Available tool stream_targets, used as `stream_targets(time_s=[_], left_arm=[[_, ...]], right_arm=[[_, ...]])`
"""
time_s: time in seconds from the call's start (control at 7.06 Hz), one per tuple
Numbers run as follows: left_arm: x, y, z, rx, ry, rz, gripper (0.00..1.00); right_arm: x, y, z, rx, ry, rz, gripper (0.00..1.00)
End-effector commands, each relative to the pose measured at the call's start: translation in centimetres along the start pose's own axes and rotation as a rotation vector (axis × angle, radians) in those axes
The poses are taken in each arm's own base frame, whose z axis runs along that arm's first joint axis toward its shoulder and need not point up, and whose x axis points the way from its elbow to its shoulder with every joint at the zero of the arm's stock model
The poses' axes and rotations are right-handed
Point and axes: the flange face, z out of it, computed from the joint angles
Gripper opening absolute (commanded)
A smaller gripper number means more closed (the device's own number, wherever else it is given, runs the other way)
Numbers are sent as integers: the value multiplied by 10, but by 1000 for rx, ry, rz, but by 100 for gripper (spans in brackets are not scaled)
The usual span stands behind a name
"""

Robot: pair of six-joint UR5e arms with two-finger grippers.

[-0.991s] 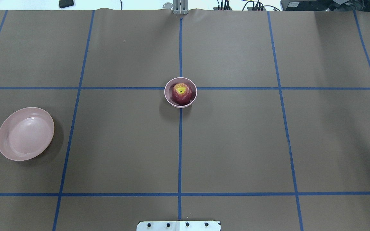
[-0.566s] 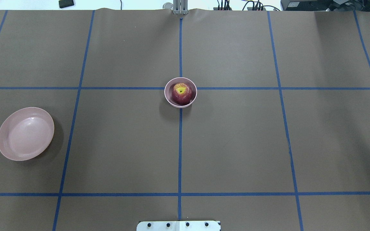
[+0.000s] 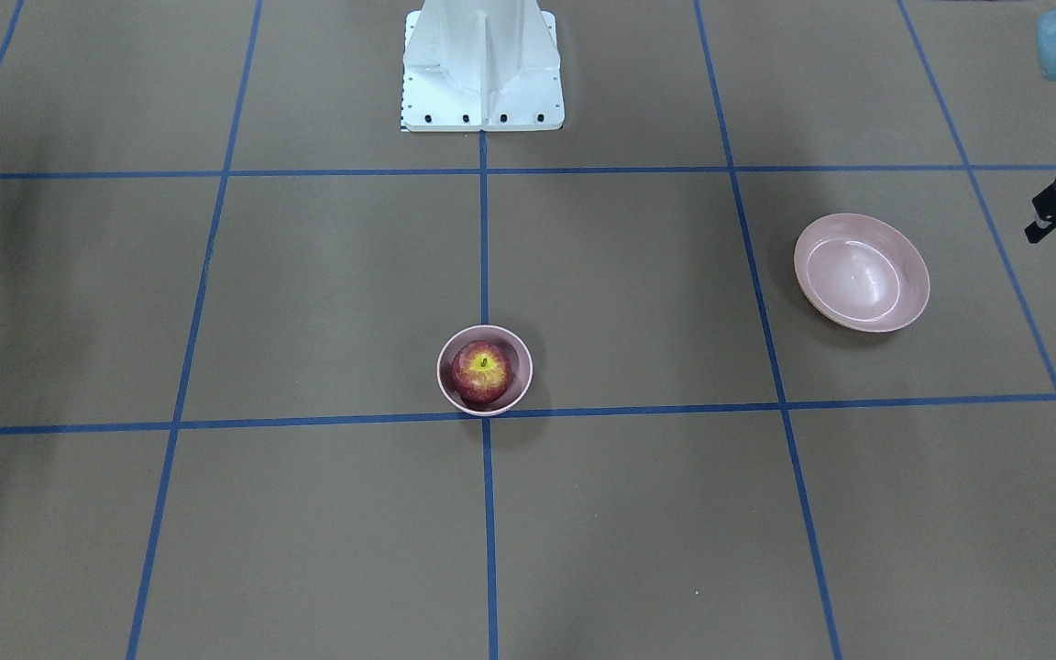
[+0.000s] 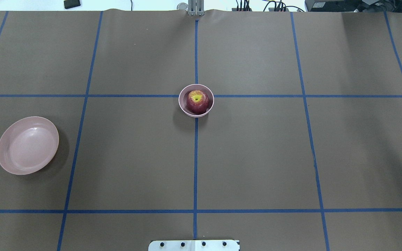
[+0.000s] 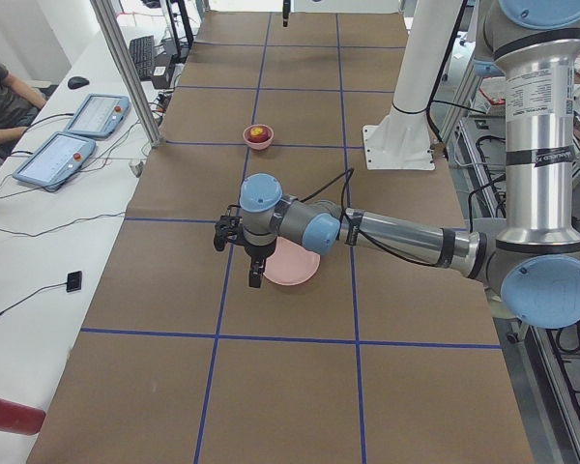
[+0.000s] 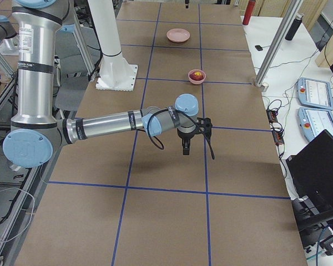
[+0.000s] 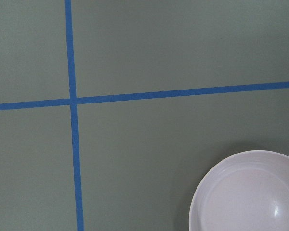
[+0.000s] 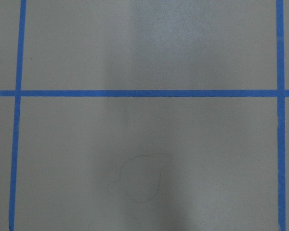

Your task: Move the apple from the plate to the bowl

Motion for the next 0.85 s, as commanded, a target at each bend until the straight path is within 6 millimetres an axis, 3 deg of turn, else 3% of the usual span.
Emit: stream_targets(time_s=[0.0, 0.71], left_arm=[[3, 0, -3, 8, -6, 6, 99], [11, -4, -11, 28, 0, 24, 99]], right_arm=[[-1, -2, -1, 6, 8, -3, 100], [-8, -2, -5, 10, -7, -12, 100]])
